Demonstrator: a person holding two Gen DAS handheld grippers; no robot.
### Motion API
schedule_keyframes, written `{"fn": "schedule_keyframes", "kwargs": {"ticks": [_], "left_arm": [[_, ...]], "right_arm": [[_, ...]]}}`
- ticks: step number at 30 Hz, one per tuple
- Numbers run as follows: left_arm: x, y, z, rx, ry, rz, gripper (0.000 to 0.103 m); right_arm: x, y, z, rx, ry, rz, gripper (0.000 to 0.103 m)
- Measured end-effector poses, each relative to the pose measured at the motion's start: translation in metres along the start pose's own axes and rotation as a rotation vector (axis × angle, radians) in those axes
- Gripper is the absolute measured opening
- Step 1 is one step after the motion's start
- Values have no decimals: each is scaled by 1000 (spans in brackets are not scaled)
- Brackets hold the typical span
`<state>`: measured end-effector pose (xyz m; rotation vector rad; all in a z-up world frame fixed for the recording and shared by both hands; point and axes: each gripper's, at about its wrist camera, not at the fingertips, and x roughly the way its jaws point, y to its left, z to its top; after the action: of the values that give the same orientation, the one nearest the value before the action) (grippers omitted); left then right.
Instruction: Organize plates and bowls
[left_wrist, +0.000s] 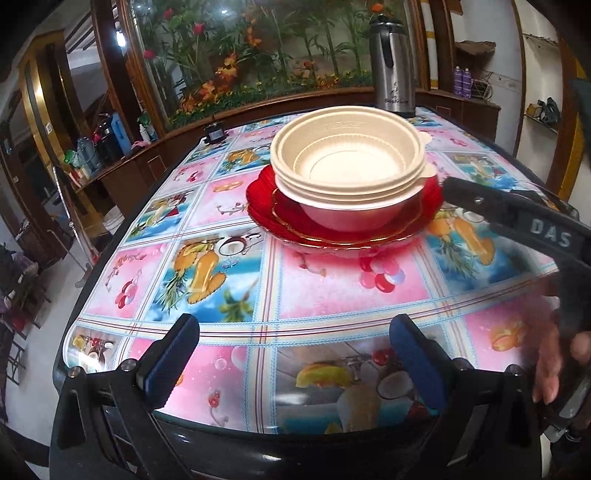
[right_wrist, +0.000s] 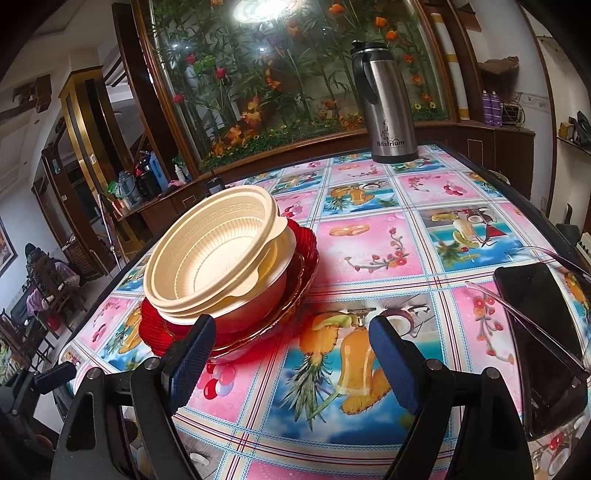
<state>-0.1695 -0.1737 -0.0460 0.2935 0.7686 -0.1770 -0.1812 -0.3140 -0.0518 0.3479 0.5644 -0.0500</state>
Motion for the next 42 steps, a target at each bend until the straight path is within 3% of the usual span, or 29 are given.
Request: {"fn": "schedule_keyframes", "kwargs": {"ticks": [14,25,42], "left_arm": [[21,3,15,-26,54,64,103],[32,10,24,-52,48,31,103],[34,37,7,-90,55,7,103]], "right_arm": [[1,2,0,-2,15,13,88],[3,1,0,-11,17,30,88],[7,0,2,10,31,-7,88]]}}
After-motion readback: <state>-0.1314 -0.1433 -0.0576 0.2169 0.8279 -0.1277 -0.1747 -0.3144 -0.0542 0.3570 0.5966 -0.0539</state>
